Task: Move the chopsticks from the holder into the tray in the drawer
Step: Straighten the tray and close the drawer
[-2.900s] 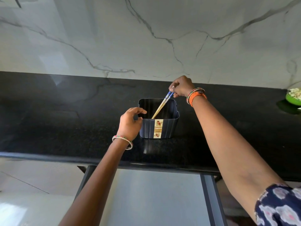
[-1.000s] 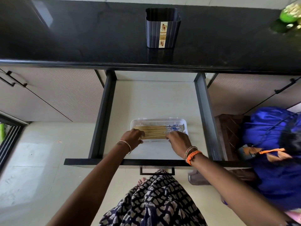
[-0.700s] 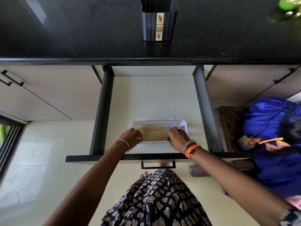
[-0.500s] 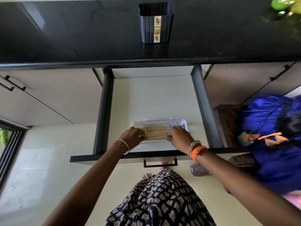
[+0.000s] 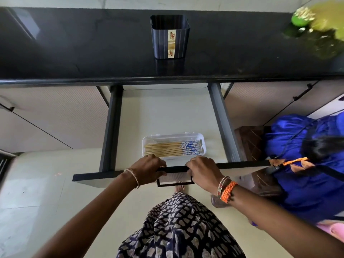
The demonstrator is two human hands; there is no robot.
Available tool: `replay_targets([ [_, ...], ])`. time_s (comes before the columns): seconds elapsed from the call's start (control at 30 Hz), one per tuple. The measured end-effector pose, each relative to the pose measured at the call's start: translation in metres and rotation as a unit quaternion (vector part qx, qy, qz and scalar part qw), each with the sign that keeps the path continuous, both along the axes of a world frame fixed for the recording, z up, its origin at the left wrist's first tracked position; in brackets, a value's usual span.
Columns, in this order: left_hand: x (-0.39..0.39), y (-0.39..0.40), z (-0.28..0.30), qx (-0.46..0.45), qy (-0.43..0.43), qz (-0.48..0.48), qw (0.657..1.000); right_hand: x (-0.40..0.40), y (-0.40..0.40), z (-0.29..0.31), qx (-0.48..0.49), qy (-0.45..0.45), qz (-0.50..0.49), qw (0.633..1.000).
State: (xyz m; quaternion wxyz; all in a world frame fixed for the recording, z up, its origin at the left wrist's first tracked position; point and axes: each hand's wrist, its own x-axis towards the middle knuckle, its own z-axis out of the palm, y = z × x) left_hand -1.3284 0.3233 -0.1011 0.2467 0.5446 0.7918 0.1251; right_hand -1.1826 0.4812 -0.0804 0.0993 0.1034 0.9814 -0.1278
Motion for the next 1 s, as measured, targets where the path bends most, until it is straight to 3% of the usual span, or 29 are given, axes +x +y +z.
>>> replay_targets([
  [0.53, -0.153, 0.112, 0.003, 0.036, 0.046, 0.150, 0.987, -0.179, 0.107, -0.005, 0.067, 0.044, 0.018, 0.997],
  [0.7, -0.179, 0.137, 0.002, 0.108, 0.132, 0.203, 0.964, -0.221, 0.140, -0.011, 0.179, 0.129, 0.002, 0.975],
  [1.0, -0.189, 0.164, 0.005, 0.125, 0.146, 0.217, 0.957, -0.281, 0.179, 0.006, 0.257, 0.082, -0.021, 0.963],
])
